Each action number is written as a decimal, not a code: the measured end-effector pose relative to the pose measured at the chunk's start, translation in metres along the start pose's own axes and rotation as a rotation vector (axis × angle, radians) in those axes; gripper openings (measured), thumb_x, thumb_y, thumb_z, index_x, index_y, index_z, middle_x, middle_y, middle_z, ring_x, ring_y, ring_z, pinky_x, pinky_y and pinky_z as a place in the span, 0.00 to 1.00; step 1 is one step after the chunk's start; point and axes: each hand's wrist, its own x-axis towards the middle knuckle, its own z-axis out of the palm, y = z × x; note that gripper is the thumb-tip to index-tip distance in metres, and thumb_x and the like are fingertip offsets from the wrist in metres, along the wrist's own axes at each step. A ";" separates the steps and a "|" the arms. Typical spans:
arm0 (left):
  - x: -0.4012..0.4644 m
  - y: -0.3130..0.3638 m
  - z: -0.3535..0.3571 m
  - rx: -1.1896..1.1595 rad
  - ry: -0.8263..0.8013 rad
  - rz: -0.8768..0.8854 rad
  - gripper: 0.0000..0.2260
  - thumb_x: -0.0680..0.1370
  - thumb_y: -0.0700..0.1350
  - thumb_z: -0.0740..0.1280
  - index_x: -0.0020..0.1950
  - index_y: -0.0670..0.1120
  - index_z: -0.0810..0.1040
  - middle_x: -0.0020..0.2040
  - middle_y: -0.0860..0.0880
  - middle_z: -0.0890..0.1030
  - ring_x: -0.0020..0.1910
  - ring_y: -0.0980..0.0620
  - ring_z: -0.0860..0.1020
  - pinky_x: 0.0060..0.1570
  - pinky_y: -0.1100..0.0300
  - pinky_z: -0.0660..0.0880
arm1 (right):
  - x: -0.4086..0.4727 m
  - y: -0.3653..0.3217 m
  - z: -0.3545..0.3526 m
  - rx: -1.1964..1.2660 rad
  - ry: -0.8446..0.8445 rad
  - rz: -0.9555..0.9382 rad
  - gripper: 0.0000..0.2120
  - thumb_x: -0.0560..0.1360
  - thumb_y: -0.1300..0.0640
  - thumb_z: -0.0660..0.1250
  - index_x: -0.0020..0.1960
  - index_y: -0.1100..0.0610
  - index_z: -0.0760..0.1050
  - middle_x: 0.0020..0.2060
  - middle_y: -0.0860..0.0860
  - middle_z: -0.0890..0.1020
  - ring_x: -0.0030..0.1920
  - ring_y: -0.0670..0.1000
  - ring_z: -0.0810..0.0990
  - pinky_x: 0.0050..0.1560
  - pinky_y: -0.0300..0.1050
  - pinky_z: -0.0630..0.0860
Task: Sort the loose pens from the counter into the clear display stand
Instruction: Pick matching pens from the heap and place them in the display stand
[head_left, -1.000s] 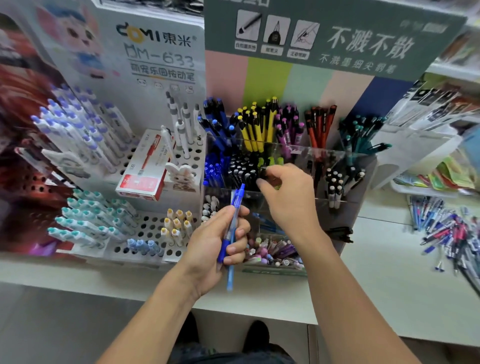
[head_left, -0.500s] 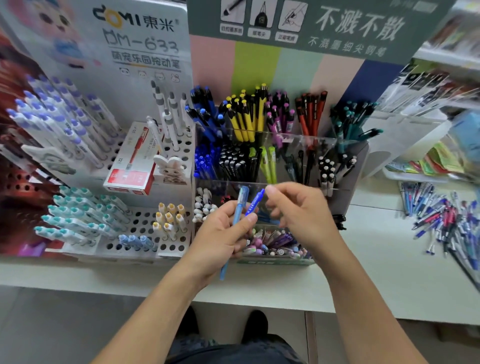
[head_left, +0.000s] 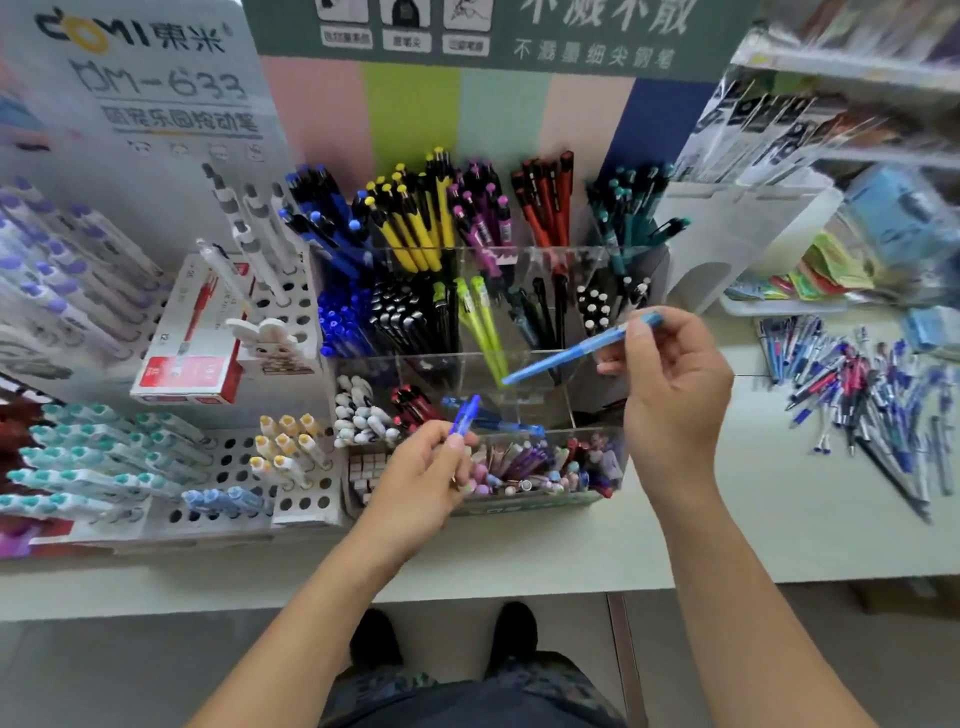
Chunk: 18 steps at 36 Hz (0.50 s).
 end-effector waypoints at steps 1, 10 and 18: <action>0.000 0.000 -0.001 -0.012 0.021 -0.023 0.09 0.86 0.40 0.54 0.53 0.40 0.74 0.35 0.48 0.71 0.25 0.60 0.72 0.23 0.69 0.67 | -0.001 0.003 0.000 -0.074 -0.041 -0.031 0.07 0.82 0.63 0.66 0.50 0.53 0.79 0.40 0.51 0.83 0.39 0.54 0.83 0.42 0.46 0.82; -0.004 0.004 -0.006 -0.382 0.062 -0.094 0.12 0.86 0.44 0.56 0.57 0.41 0.78 0.41 0.48 0.78 0.29 0.54 0.72 0.25 0.63 0.67 | -0.035 0.053 0.021 -0.668 -0.472 -0.099 0.05 0.80 0.58 0.68 0.55 0.54 0.80 0.48 0.46 0.80 0.47 0.48 0.79 0.50 0.49 0.78; -0.008 0.009 -0.010 -0.406 0.027 -0.040 0.09 0.85 0.41 0.60 0.62 0.40 0.77 0.40 0.47 0.78 0.33 0.53 0.77 0.32 0.63 0.76 | -0.035 0.054 0.042 -0.747 -0.562 -0.011 0.06 0.78 0.56 0.71 0.55 0.54 0.81 0.45 0.50 0.82 0.45 0.50 0.78 0.46 0.44 0.73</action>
